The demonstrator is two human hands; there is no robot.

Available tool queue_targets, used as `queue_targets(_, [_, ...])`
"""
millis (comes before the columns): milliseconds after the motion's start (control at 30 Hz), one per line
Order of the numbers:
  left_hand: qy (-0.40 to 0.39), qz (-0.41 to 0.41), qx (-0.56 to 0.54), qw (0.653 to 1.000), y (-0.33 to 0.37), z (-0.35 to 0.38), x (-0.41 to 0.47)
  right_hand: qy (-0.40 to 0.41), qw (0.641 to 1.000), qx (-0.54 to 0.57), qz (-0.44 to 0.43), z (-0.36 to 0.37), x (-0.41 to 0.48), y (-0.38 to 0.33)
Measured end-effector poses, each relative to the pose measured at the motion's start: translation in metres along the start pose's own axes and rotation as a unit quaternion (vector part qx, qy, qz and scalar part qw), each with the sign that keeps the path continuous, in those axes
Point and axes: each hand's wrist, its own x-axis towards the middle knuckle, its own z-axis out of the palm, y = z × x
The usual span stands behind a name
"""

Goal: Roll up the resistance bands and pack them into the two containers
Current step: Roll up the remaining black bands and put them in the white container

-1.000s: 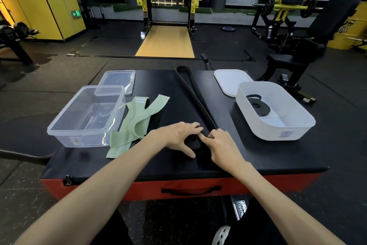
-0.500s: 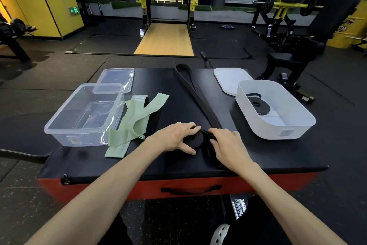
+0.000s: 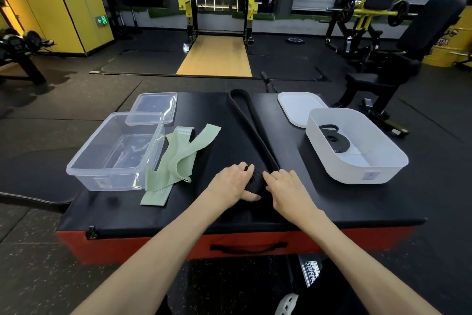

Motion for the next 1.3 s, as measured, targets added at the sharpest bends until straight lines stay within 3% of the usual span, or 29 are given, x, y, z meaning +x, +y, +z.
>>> queue_targets(200, [0.011,-0.03,0.016,0.999,0.006,-0.001,-0.002,0.011,0.998,0.059,0.036,0.001,-0.002,0.016])
queue_targets(733, [0.035,-0.081,0.052,0.995,0.017,0.002,-0.004,0.052,0.998,0.018,-0.014,0.006,-0.011,0.001])
queue_targets(900, [0.04,-0.039,0.002,0.998,0.008,-0.004,-0.006,0.044,0.998,0.042,-0.011,0.007,-0.009,0.002])
queue_targets(1000, [-0.04,0.032,-0.096,0.994,-0.013,-0.019,-0.002,0.05,0.997,0.051,-0.018,0.006,-0.009,0.003])
queue_targets(1133, [-0.128,0.152,-0.07,0.978,-0.031,-0.035,0.012,0.05,0.997,0.06,-0.022,0.006,-0.01,0.005])
queue_targets(1300, [-0.096,0.195,-0.059,0.974,-0.036,-0.019,0.02,0.023,0.995,0.093,-0.015,0.003,-0.015,0.015])
